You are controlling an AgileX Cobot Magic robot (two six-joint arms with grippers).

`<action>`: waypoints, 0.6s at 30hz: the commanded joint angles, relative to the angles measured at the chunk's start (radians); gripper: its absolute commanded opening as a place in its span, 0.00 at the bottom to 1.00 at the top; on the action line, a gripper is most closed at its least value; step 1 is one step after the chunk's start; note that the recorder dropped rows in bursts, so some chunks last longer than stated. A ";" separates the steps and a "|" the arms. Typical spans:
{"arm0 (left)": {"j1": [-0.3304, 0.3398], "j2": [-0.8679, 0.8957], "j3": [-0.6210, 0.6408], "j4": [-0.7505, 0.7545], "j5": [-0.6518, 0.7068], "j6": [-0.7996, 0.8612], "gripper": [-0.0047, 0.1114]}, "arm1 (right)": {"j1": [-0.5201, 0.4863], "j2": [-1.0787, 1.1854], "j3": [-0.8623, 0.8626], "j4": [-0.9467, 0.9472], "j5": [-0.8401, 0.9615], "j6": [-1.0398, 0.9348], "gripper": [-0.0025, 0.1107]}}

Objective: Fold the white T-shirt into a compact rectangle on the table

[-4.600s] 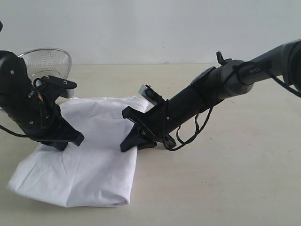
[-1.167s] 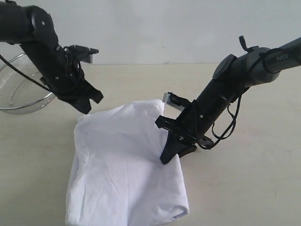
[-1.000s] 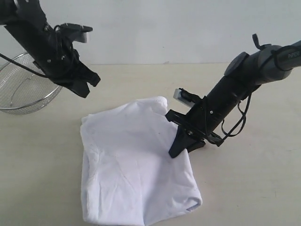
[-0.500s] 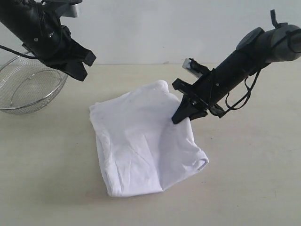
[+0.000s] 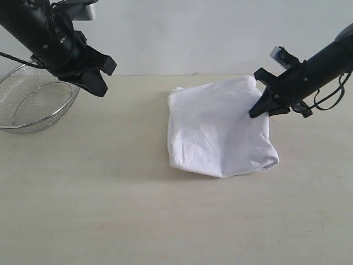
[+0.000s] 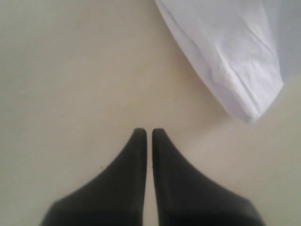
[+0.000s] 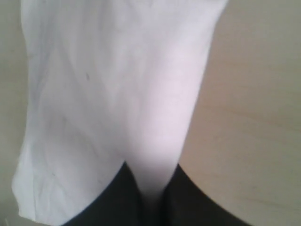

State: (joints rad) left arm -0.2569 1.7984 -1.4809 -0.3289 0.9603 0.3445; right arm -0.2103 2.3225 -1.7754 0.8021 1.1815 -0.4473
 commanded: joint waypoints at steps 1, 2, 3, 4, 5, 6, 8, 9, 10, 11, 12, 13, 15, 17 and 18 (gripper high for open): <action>0.004 -0.010 0.002 -0.019 0.008 0.006 0.08 | -0.066 0.044 -0.085 -0.038 0.033 0.013 0.02; 0.004 -0.010 0.002 -0.019 0.008 0.006 0.08 | -0.076 0.055 -0.106 -0.039 0.040 0.018 0.02; 0.004 -0.010 0.002 -0.019 0.008 0.006 0.08 | -0.089 0.071 -0.134 -0.041 0.040 0.028 0.02; 0.004 -0.010 0.002 -0.019 0.008 0.006 0.08 | -0.100 0.088 -0.164 -0.046 0.040 0.030 0.02; 0.004 -0.010 0.002 -0.019 0.008 0.006 0.08 | -0.110 0.102 -0.189 -0.059 0.040 0.041 0.02; 0.004 -0.010 0.002 -0.019 0.008 0.006 0.08 | -0.119 0.119 -0.221 -0.075 0.040 0.048 0.02; 0.004 -0.010 0.002 -0.019 0.008 0.006 0.08 | -0.129 0.143 -0.269 -0.134 0.040 0.086 0.02; 0.004 -0.010 0.002 -0.019 0.010 0.006 0.08 | -0.129 0.152 -0.293 -0.173 0.040 0.093 0.02; 0.004 -0.010 0.002 -0.019 0.010 0.006 0.08 | -0.131 0.155 -0.305 -0.194 0.040 0.097 0.02; 0.004 -0.010 0.002 -0.019 0.012 0.006 0.08 | -0.131 0.161 -0.312 -0.205 0.040 0.097 0.02; 0.004 -0.010 0.002 -0.019 0.012 0.006 0.08 | -0.131 0.166 -0.319 -0.209 0.040 0.090 0.02; 0.004 -0.010 0.002 -0.019 0.009 0.006 0.08 | -0.131 0.168 -0.319 -0.209 0.040 0.082 0.02; 0.004 -0.010 0.002 -0.019 0.005 0.006 0.08 | -0.129 0.172 -0.319 -0.212 0.040 0.064 0.02; 0.004 -0.010 0.002 -0.019 0.004 0.006 0.08 | -0.129 0.174 -0.319 -0.212 0.040 0.055 0.02; 0.004 -0.010 0.002 -0.019 0.004 0.006 0.08 | -0.129 0.176 -0.319 -0.212 0.040 0.051 0.02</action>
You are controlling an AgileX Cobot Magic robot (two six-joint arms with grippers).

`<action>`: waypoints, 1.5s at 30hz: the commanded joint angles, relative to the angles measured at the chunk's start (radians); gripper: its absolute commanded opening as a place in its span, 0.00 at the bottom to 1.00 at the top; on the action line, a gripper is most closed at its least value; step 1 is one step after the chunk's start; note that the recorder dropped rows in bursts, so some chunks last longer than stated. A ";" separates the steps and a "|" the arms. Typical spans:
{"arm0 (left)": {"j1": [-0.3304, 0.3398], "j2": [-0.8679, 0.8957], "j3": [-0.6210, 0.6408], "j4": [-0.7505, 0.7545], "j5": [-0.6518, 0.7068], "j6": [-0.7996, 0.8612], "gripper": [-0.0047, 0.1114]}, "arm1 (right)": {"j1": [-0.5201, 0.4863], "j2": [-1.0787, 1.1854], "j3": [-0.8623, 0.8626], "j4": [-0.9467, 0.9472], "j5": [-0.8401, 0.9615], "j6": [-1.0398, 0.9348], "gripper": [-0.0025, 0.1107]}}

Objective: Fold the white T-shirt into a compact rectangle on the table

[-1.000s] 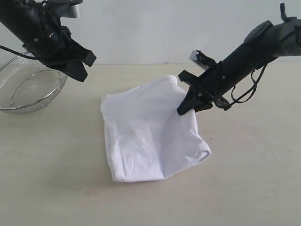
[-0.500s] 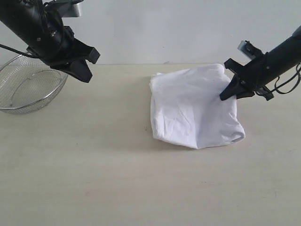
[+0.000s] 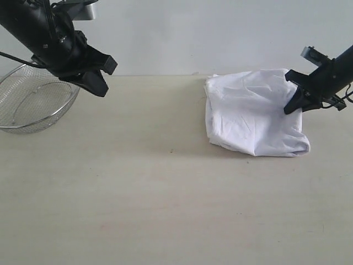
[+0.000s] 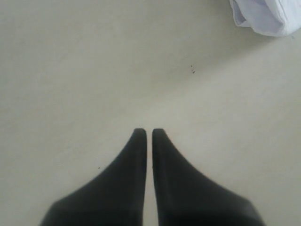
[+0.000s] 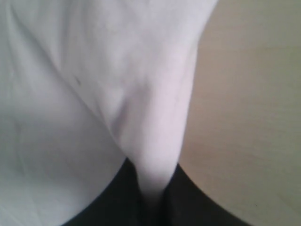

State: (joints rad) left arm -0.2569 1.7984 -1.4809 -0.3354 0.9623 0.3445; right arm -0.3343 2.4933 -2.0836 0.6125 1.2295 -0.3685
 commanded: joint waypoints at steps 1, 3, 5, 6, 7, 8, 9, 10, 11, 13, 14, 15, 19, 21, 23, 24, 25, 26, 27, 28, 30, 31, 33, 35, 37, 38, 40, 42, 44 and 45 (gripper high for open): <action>0.004 -0.010 0.002 -0.012 0.002 0.006 0.08 | -0.006 0.005 -0.011 -0.021 -0.008 -0.026 0.02; 0.004 -0.010 0.002 -0.012 0.002 0.006 0.08 | -0.006 0.005 -0.011 -0.005 -0.008 -0.026 0.02; 0.004 -0.010 0.002 -0.012 0.002 0.006 0.08 | -0.006 0.005 -0.011 0.022 -0.008 -0.028 0.02; 0.004 -0.010 0.002 -0.012 0.002 0.006 0.08 | -0.006 0.005 -0.011 0.033 -0.008 -0.030 0.02; 0.004 -0.010 0.002 -0.012 0.002 0.006 0.08 | -0.006 0.005 -0.011 0.043 -0.008 -0.030 0.02; 0.004 -0.010 0.002 -0.012 0.002 0.006 0.08 | -0.006 0.005 -0.011 0.050 -0.008 -0.030 0.02; 0.004 -0.010 0.002 -0.012 0.002 0.006 0.08 | -0.006 0.005 -0.011 0.052 -0.008 -0.030 0.02; 0.004 -0.010 0.002 -0.012 0.002 0.006 0.08 | -0.006 0.005 -0.011 0.052 -0.008 -0.030 0.02; 0.004 -0.010 0.002 -0.012 0.002 0.006 0.08 | -0.006 0.005 -0.011 0.052 -0.008 -0.030 0.03; 0.004 -0.010 0.002 -0.012 0.004 0.006 0.08 | -0.006 0.005 -0.011 0.052 -0.008 -0.028 0.07; 0.004 -0.010 0.002 -0.012 0.004 0.006 0.08 | -0.006 0.005 -0.011 0.052 -0.008 -0.024 0.12; 0.004 -0.010 0.002 -0.012 0.007 0.007 0.08 | -0.006 0.005 -0.011 0.052 -0.008 -0.024 0.18; 0.004 -0.010 0.002 -0.010 0.013 0.013 0.08 | -0.006 0.005 -0.011 0.052 -0.008 0.004 0.53; 0.004 -0.010 0.002 -0.003 0.013 0.013 0.08 | -0.006 0.005 -0.011 0.052 -0.008 0.030 0.63; 0.004 -0.010 0.002 0.000 0.013 0.013 0.08 | -0.006 -0.001 -0.011 0.052 -0.008 0.051 0.61; 0.004 -0.010 0.002 0.005 0.013 0.013 0.08 | -0.006 -0.005 -0.011 0.052 -0.008 0.053 0.57; 0.004 -0.010 0.002 0.010 0.013 0.013 0.08 | -0.006 -0.010 -0.011 0.052 -0.008 0.053 0.53; 0.004 -0.010 0.002 0.010 0.013 0.013 0.08 | -0.006 -0.017 -0.011 0.052 -0.008 0.053 0.51; 0.004 -0.010 0.002 0.010 0.013 0.013 0.08 | -0.006 -0.022 -0.011 0.052 -0.008 0.053 0.50; 0.004 -0.010 0.002 0.010 0.013 0.013 0.08 | -0.006 -0.031 -0.011 0.050 -0.008 0.051 0.50; 0.004 -0.010 0.002 0.010 0.013 0.013 0.08 | -0.006 -0.042 -0.011 0.050 -0.008 0.048 0.50; 0.004 -0.010 0.002 0.010 0.018 0.013 0.08 | -0.006 -0.050 -0.011 0.050 -0.008 0.048 0.50; 0.004 -0.010 0.002 0.014 0.020 0.013 0.08 | -0.006 -0.060 -0.009 0.045 -0.008 0.062 0.50; 0.004 -0.010 0.002 0.016 0.024 0.013 0.08 | -0.006 -0.077 0.025 0.047 -0.008 0.065 0.50; 0.004 -0.010 0.002 0.016 0.024 0.013 0.08 | -0.006 -0.086 0.062 0.047 -0.008 0.052 0.50; 0.004 -0.010 0.002 0.016 0.024 0.013 0.08 | -0.006 -0.089 0.078 0.045 -0.008 0.045 0.50; 0.004 -0.010 0.002 0.016 0.028 0.013 0.08 | -0.006 -0.089 0.109 0.043 -0.008 0.041 0.50; 0.004 -0.010 0.002 0.016 0.032 0.013 0.08 | -0.006 -0.089 0.137 0.046 -0.008 0.035 0.50; 0.004 -0.010 0.002 0.016 0.032 0.013 0.08 | -0.006 -0.089 0.161 0.043 -0.008 0.030 0.50; 0.004 -0.010 0.002 0.016 0.032 0.013 0.08 | -0.008 -0.089 0.167 0.040 -0.008 0.030 0.50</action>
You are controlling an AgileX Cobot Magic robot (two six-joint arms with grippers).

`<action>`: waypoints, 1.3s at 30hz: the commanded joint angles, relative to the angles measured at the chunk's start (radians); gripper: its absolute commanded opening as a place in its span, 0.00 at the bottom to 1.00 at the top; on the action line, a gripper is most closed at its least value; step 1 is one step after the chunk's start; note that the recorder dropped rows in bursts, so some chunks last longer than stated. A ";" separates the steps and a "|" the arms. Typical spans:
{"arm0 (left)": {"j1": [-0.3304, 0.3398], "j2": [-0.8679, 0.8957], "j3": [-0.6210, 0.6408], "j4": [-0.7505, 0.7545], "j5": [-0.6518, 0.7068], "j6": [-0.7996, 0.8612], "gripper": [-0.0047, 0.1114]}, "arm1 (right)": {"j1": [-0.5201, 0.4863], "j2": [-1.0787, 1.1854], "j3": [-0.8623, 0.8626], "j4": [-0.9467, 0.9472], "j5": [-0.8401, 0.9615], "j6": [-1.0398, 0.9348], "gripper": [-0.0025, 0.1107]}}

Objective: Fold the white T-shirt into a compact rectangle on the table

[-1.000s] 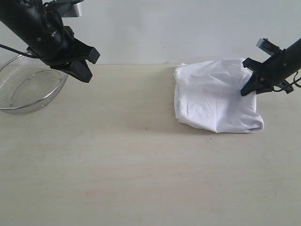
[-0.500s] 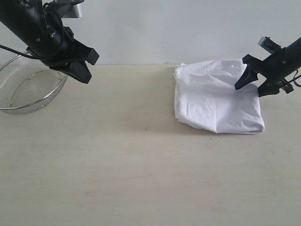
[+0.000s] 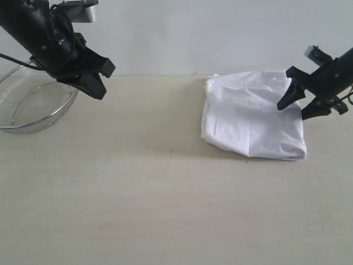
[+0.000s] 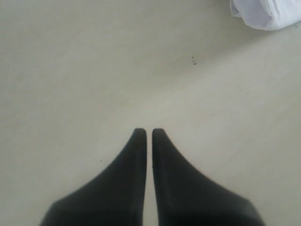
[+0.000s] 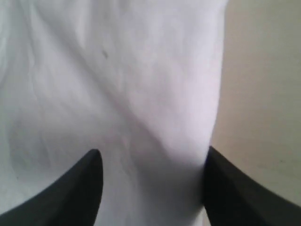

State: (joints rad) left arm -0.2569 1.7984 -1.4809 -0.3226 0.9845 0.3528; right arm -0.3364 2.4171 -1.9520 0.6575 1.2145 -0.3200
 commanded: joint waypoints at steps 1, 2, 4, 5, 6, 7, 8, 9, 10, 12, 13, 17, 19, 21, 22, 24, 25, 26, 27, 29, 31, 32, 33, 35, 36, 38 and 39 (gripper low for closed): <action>0.004 -0.010 0.002 0.003 0.012 0.005 0.08 | -0.008 -0.012 0.036 -0.013 0.007 -0.019 0.50; 0.004 -0.010 0.002 0.003 0.017 0.005 0.08 | -0.013 -0.014 0.036 -0.013 0.007 -0.016 0.50; 0.004 -0.010 0.002 0.003 0.017 0.005 0.08 | -0.023 -0.024 0.036 -0.013 0.007 -0.001 0.50; 0.004 -0.010 0.002 0.003 0.017 0.005 0.08 | -0.032 -0.032 0.036 -0.013 0.007 0.011 0.50; 0.004 -0.010 0.002 0.003 0.017 0.005 0.08 | -0.042 -0.034 0.036 -0.016 0.007 0.015 0.50; 0.004 -0.010 0.002 0.003 0.017 0.005 0.08 | -0.051 -0.039 0.036 -0.016 0.007 0.015 0.50; 0.004 -0.010 0.002 0.003 0.017 0.005 0.08 | -0.055 -0.045 0.047 -0.017 0.007 0.021 0.50; 0.004 -0.010 0.002 0.003 0.017 0.005 0.08 | -0.061 -0.061 0.065 -0.026 0.007 0.016 0.50; 0.004 -0.010 0.002 0.003 0.015 0.005 0.08 | -0.062 -0.074 0.087 -0.024 0.007 0.004 0.50; 0.004 -0.010 0.002 0.003 0.009 0.005 0.08 | -0.063 -0.092 0.122 -0.024 0.007 -0.005 0.50; 0.004 -0.010 0.002 0.003 0.006 0.005 0.08 | -0.063 -0.094 0.147 -0.015 0.007 -0.015 0.50; 0.004 -0.010 0.002 0.000 0.007 0.005 0.08 | -0.063 -0.104 0.238 0.097 0.007 -0.072 0.50; 0.004 -0.010 0.002 -0.002 0.007 0.005 0.08 | -0.061 -0.104 0.289 0.160 0.007 -0.112 0.50; 0.004 -0.010 0.002 -0.002 0.007 0.005 0.08 | -0.053 -0.104 0.336 0.177 0.007 -0.136 0.50; 0.004 -0.010 0.002 -0.002 0.007 0.005 0.08 | -0.050 -0.104 0.362 0.174 -0.013 -0.151 0.50; 0.004 -0.010 0.002 -0.002 0.008 0.005 0.08 | -0.043 -0.104 0.398 0.181 -0.059 -0.173 0.50; 0.004 -0.010 0.002 -0.002 0.008 0.005 0.08 | -0.043 -0.104 0.413 0.186 -0.076 -0.191 0.50; 0.004 -0.010 0.002 -0.002 0.010 0.005 0.08 | -0.041 -0.104 0.421 0.192 -0.086 -0.200 0.50; 0.004 -0.010 0.002 -0.002 0.010 0.005 0.08 | -0.039 -0.104 0.428 0.199 -0.093 -0.206 0.50; 0.004 -0.010 0.002 -0.002 0.010 0.005 0.08 | -0.039 -0.104 0.428 0.199 -0.096 -0.213 0.46; 0.004 -0.010 0.002 -0.002 0.010 0.005 0.08 | -0.040 -0.106 0.428 0.199 -0.094 -0.213 0.34; 0.004 -0.010 0.002 -0.002 0.010 0.005 0.08 | -0.040 -0.106 0.428 0.199 -0.094 -0.213 0.25; 0.004 -0.010 0.002 -0.002 0.010 0.005 0.08 | -0.042 -0.106 0.428 0.195 -0.093 -0.202 0.07; 0.004 -0.010 0.002 -0.002 0.010 0.005 0.08 | -0.042 -0.106 0.428 0.193 -0.093 -0.197 0.03; 0.004 -0.010 0.002 -0.002 0.010 0.005 0.08 | -0.042 -0.107 0.424 0.184 -0.090 -0.197 0.02; 0.004 -0.010 0.002 -0.002 0.010 0.005 0.08 | -0.042 -0.123 0.419 0.143 -0.095 -0.197 0.02; 0.004 -0.010 0.002 -0.002 0.010 0.005 0.08 | -0.042 -0.127 0.409 0.114 -0.095 -0.186 0.02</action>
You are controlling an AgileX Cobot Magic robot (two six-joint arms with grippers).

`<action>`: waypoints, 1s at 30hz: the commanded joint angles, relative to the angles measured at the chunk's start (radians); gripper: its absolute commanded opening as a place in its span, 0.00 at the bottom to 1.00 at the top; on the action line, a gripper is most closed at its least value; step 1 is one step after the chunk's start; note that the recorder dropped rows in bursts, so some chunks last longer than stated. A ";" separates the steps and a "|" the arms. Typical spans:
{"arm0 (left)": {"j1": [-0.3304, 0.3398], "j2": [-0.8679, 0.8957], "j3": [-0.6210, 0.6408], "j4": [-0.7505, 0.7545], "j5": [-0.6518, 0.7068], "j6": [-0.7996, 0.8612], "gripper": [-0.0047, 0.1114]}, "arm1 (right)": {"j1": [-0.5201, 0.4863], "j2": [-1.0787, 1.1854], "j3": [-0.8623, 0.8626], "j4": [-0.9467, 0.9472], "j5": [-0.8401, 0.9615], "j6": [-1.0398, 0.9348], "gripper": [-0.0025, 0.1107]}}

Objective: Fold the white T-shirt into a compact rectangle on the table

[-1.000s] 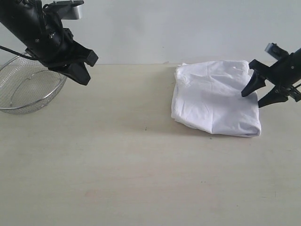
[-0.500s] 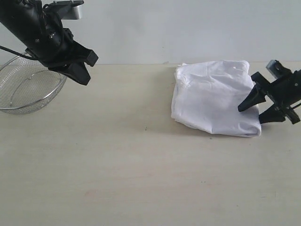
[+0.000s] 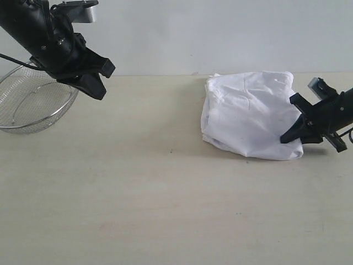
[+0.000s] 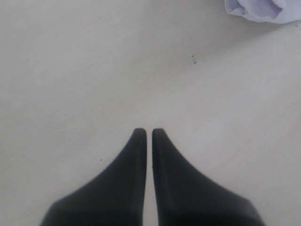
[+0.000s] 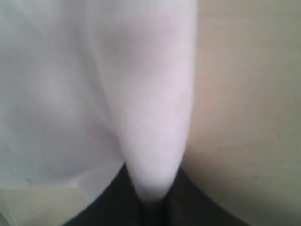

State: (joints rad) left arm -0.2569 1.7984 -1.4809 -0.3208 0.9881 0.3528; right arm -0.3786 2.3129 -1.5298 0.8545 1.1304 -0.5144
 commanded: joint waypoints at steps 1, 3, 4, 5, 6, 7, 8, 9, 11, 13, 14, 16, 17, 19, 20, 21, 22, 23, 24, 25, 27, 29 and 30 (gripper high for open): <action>0.004 -0.010 0.002 -0.004 0.009 0.005 0.08 | -0.002 -0.027 -0.043 -0.140 0.003 0.048 0.02; 0.004 -0.010 0.002 -0.004 0.011 0.005 0.08 | -0.009 -0.027 -0.096 -0.179 0.038 0.080 0.02; 0.004 -0.010 0.002 -0.004 0.011 0.005 0.08 | -0.017 -0.027 -0.122 -0.179 0.058 0.092 0.02; 0.004 -0.010 0.002 -0.004 0.011 0.005 0.08 | -0.024 -0.027 -0.144 -0.179 0.072 0.095 0.02; 0.004 -0.010 0.002 -0.004 0.007 0.005 0.08 | -0.030 -0.027 -0.164 -0.179 0.087 0.097 0.02; 0.004 -0.010 0.002 -0.004 0.007 0.005 0.08 | -0.035 -0.027 -0.170 -0.184 0.089 0.099 0.02; 0.004 -0.010 0.002 -0.004 0.007 0.005 0.08 | -0.034 -0.027 -0.171 -0.189 0.091 0.101 0.02; 0.004 -0.010 0.002 -0.004 0.007 0.005 0.08 | -0.037 -0.027 -0.171 -0.191 0.086 0.101 0.02; 0.004 -0.010 0.002 -0.004 0.007 0.005 0.08 | -0.037 -0.027 -0.171 -0.205 0.080 0.101 0.02; 0.004 -0.010 0.002 -0.004 0.007 0.005 0.08 | -0.037 -0.027 -0.171 -0.227 0.078 0.103 0.10; 0.004 -0.010 0.002 -0.004 0.007 0.005 0.08 | -0.037 -0.027 -0.171 -0.247 0.070 0.113 0.22; 0.004 -0.010 0.002 -0.004 0.007 0.005 0.08 | -0.042 -0.027 -0.171 -0.255 0.069 0.124 0.52; 0.004 -0.010 0.002 -0.004 0.007 0.005 0.08 | -0.042 -0.028 -0.171 -0.263 0.060 0.141 0.66; 0.004 -0.010 0.002 -0.004 0.007 0.005 0.08 | -0.042 -0.028 -0.171 -0.265 0.053 0.147 0.70; 0.004 -0.010 0.002 -0.004 0.007 0.005 0.08 | -0.042 -0.028 -0.171 -0.265 0.053 0.149 0.70; 0.004 -0.010 0.002 -0.004 0.007 0.005 0.08 | -0.042 -0.029 -0.171 -0.267 0.047 0.152 0.70; 0.004 -0.010 0.002 -0.004 0.007 0.005 0.08 | -0.042 -0.035 -0.171 -0.276 0.036 0.169 0.70; 0.004 -0.010 0.002 -0.004 0.007 0.005 0.08 | -0.042 -0.043 -0.171 -0.293 0.031 0.179 0.70; 0.004 -0.010 0.002 -0.004 0.009 0.005 0.08 | -0.042 -0.051 -0.171 -0.300 0.025 0.179 0.70; 0.004 -0.010 0.002 -0.004 0.009 0.005 0.08 | -0.042 -0.068 -0.171 -0.312 0.023 0.182 0.70; 0.004 -0.010 0.002 -0.004 0.009 0.005 0.08 | -0.042 -0.094 -0.171 -0.339 0.019 0.185 0.70; 0.004 -0.011 0.002 -0.004 0.013 0.005 0.08 | -0.042 -0.120 -0.171 -0.343 0.017 0.193 0.70; 0.004 -0.012 0.002 -0.002 0.012 0.005 0.08 | -0.042 -0.132 -0.171 -0.343 0.017 0.193 0.70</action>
State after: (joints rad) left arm -0.2569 1.7984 -1.4809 -0.3208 0.9881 0.3528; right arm -0.4137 2.2302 -1.6932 0.5258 1.1511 -0.3272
